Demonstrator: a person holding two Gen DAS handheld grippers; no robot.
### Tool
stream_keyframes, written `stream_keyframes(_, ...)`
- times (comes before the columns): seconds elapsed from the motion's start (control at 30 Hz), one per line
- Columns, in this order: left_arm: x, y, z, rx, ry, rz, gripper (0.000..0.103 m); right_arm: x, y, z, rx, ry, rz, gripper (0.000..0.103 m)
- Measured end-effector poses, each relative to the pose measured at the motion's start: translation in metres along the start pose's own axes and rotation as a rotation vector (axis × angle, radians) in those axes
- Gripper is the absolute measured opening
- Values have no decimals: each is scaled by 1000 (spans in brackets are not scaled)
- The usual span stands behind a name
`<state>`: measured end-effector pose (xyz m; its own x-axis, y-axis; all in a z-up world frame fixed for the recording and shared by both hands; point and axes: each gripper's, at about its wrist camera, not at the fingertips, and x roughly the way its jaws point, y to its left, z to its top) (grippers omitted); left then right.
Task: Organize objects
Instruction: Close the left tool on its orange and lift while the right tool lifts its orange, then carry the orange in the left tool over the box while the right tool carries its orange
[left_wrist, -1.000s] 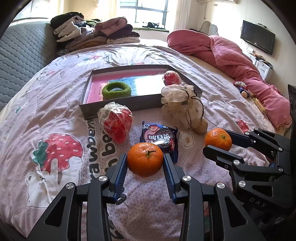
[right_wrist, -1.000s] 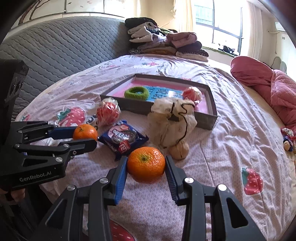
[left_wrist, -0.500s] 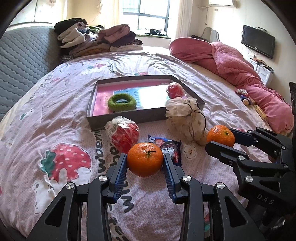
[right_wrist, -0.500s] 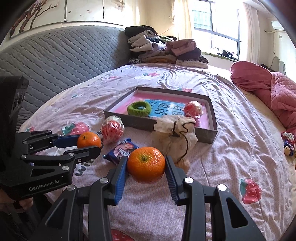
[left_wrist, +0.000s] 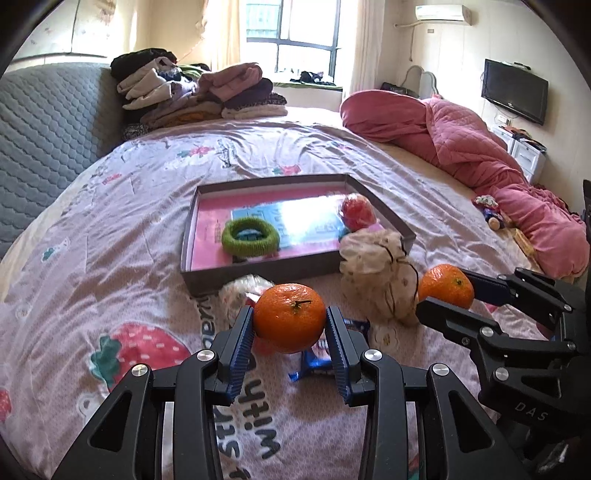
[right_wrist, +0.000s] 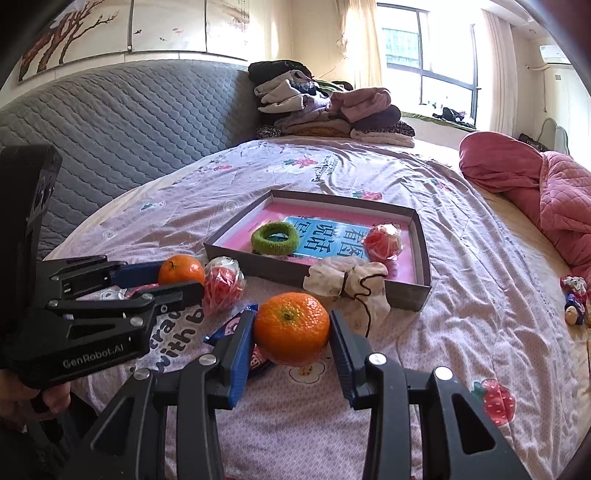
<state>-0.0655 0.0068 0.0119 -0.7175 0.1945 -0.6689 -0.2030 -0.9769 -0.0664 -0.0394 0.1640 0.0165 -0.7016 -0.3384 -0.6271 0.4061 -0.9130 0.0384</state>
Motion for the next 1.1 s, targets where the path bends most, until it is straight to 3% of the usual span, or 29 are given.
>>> stream_keyframes(0.77, 19, 33, 47, -13, -51, 32, 40, 25, -12, 54, -8, -45, -24, 40)
stream_keyframes(1.1, 40, 50, 57, -21, -28, 57, 40, 42, -15, 71, -15, -47, -30, 40)
